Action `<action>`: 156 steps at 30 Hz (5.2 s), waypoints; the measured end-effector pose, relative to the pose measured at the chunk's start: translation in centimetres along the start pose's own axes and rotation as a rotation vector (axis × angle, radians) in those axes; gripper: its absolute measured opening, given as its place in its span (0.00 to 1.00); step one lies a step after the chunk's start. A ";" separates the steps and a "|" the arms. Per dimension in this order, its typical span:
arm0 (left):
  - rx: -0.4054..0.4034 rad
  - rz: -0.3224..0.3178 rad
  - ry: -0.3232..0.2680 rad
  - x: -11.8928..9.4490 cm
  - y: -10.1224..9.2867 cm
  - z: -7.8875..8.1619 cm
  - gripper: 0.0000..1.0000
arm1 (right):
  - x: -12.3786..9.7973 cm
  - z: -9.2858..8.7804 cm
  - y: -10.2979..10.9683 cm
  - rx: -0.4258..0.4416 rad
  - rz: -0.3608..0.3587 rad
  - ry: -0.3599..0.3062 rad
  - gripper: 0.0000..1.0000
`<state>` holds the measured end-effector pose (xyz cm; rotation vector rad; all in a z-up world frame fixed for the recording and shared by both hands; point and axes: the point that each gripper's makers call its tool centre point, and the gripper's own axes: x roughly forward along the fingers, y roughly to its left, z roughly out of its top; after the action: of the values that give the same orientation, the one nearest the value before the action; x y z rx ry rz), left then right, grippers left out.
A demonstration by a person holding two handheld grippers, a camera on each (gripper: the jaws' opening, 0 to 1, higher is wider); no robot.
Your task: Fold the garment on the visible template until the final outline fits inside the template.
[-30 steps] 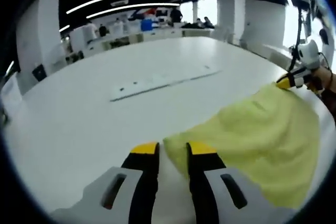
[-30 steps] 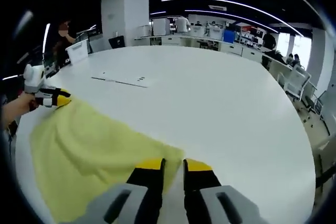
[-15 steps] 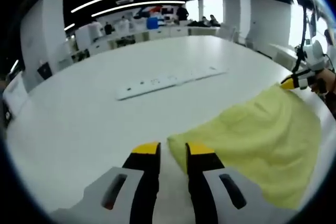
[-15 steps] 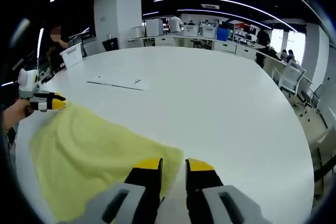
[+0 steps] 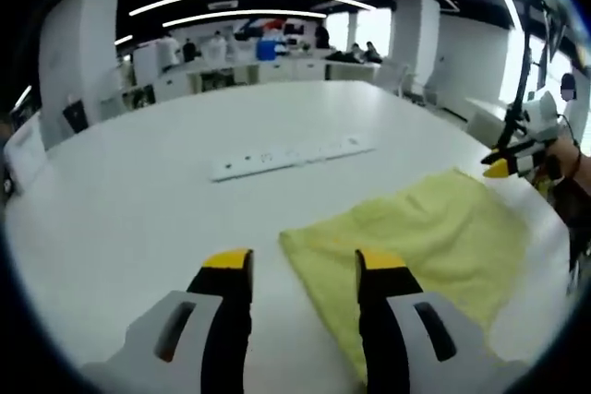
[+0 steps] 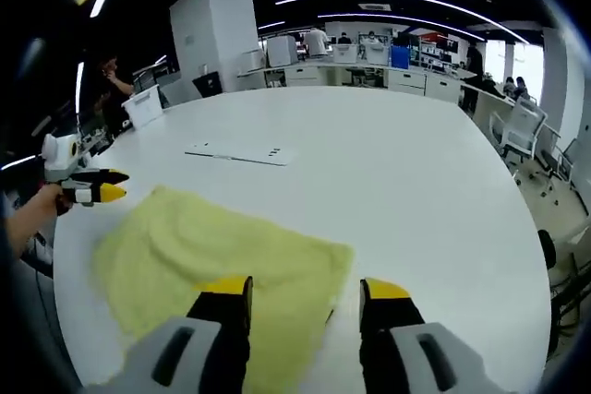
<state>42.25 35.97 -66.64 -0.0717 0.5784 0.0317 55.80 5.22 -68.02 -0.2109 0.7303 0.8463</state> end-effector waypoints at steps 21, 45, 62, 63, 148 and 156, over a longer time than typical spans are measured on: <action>0.071 -0.085 0.013 -6.1 -2.8 -3.3 0.79 | -6.0 -5.3 4.9 -0.098 0.127 0.097 0.78; 0.024 -0.104 0.091 -8.7 -4.4 -9.5 0.37 | -7.1 -10.9 5.5 -0.096 0.139 0.119 0.46; -0.086 -0.132 0.096 -7.6 -6.2 -11.4 0.14 | -6.5 -12.6 4.9 -0.077 0.100 0.104 0.25; -0.087 -0.129 0.100 -7.5 -6.2 -11.5 0.11 | -6.5 -12.6 4.8 -0.078 0.098 0.103 0.23; 0.035 -0.111 0.127 -13.0 -4.9 -14.0 0.32 | -8.6 -14.0 6.7 -0.033 0.104 0.111 0.32; -0.040 -0.100 0.065 -14.2 -4.9 -12.0 0.59 | -10.1 -12.2 6.8 -0.034 0.070 0.063 0.66</action>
<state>24.10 30.02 -68.61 -0.1404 0.6390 -0.0565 40.17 -1.85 -69.59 -0.2448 0.7859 0.9221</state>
